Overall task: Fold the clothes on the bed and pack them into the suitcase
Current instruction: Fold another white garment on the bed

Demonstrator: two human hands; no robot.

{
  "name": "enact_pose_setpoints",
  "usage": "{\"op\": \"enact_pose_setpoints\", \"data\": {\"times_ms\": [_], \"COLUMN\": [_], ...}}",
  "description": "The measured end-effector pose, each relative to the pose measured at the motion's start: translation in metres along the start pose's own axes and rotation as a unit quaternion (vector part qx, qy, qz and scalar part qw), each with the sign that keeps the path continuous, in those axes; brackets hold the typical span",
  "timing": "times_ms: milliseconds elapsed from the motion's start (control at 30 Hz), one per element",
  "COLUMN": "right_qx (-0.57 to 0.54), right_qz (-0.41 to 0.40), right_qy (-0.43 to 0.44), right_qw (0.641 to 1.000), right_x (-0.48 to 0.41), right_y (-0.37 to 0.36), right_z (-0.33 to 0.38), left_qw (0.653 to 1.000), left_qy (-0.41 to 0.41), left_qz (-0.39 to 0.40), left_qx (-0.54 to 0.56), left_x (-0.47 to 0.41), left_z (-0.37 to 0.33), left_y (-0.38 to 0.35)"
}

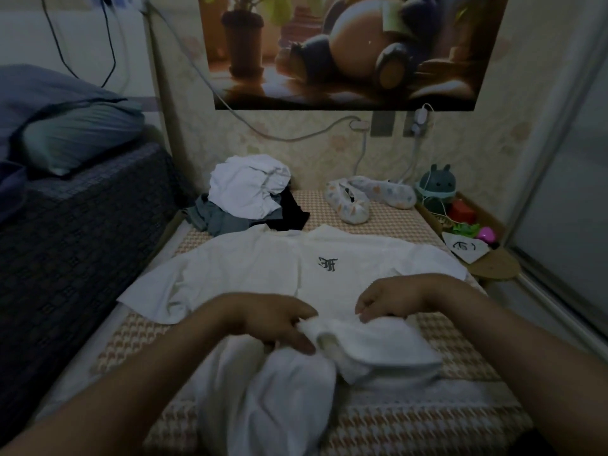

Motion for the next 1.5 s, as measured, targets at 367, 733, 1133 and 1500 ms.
{"op": "enact_pose_setpoints", "data": {"times_ms": [367, 733, 1133, 1500], "right_qx": [-0.140, 0.236, 0.418, 0.289], "right_qz": [-0.510, -0.236, -0.173, -0.256], "right_qy": [-0.057, 0.028, 0.146, 0.043], "right_qw": [0.847, 0.942, 0.880, 0.922], "right_x": [-0.040, -0.103, -0.131, -0.148], "right_y": [0.095, 0.047, 0.017, 0.027], "right_z": [-0.040, -0.011, 0.039, 0.024], "left_qw": [0.820, 0.940, 0.933, 0.890], "left_qy": [-0.034, 0.062, 0.029, -0.017], "left_qz": [-0.569, -0.117, -0.341, -0.454], "left_qx": [0.061, -0.314, -0.112, -0.045], "left_x": [-0.005, -0.033, -0.034, 0.012], "left_z": [0.040, 0.046, 0.098, 0.102], "left_y": [0.147, 0.018, 0.079, 0.116]}}
Point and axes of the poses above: each hand's wrist, its own x-axis away from the middle knuckle, its own y-axis out of the back of the hand, z = x × y, the point moved 8 cm from there along -x, towards the middle knuckle, and after that the axes turned 15 degrees about y, right-handed, at the moved point
